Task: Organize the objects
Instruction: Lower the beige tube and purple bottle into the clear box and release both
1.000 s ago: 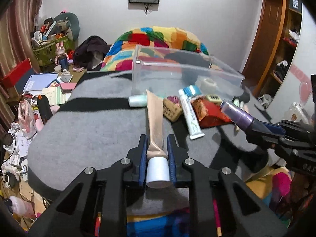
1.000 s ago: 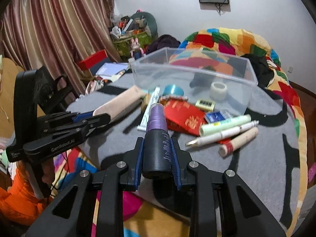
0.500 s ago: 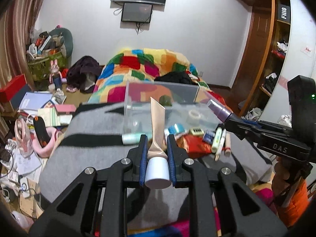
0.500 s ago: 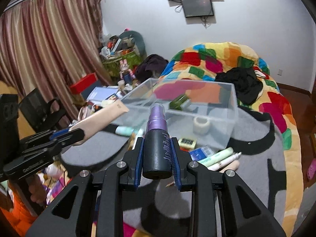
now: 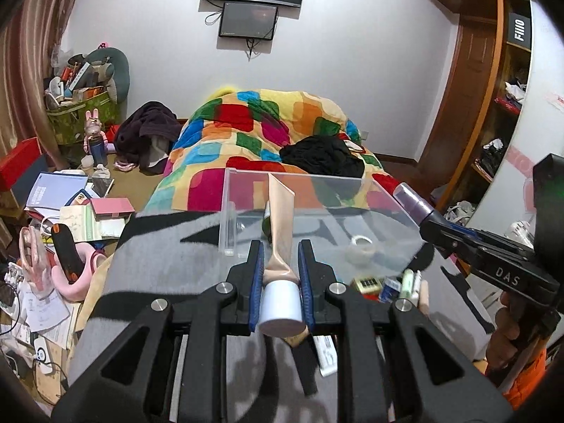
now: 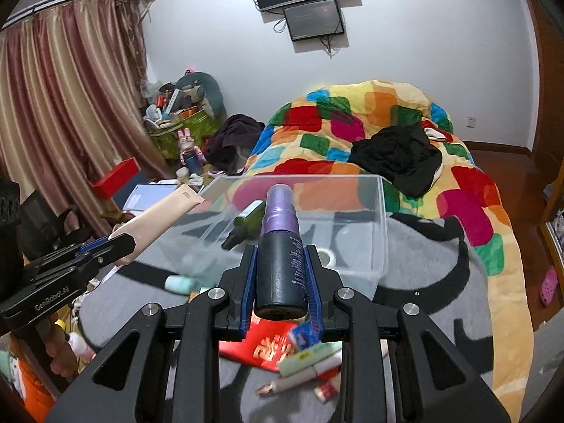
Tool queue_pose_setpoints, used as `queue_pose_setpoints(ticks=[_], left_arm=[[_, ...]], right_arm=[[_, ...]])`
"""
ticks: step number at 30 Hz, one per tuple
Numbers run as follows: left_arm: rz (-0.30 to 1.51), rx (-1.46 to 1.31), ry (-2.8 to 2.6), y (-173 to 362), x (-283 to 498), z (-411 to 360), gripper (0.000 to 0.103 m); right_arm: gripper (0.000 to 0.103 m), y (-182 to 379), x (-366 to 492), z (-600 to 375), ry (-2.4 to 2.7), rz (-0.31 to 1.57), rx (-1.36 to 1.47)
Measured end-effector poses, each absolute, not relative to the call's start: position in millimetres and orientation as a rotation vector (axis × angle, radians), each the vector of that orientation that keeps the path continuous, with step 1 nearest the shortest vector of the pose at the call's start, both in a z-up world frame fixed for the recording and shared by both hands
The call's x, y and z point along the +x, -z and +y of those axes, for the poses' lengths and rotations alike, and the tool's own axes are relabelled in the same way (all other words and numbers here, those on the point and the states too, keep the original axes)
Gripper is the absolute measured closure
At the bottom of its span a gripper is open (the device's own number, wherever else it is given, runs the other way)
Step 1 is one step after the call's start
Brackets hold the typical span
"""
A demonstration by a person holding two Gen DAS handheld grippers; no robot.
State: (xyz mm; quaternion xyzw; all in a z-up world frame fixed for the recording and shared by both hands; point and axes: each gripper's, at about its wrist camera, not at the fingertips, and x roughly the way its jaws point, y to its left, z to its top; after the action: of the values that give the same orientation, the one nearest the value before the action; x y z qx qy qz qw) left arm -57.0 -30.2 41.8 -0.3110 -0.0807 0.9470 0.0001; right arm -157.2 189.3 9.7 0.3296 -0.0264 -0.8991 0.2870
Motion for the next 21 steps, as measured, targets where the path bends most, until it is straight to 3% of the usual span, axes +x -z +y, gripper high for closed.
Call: queue_pose_setpoints(ticks=[21], left_arm=[[-0.198, -1.227, -2.876, -5.3, -153.6, -24.1, 0.084]], right_arm=[[0.08, 33.1, -231.4, 146.5, 2.342, 0.013, 1.125]])
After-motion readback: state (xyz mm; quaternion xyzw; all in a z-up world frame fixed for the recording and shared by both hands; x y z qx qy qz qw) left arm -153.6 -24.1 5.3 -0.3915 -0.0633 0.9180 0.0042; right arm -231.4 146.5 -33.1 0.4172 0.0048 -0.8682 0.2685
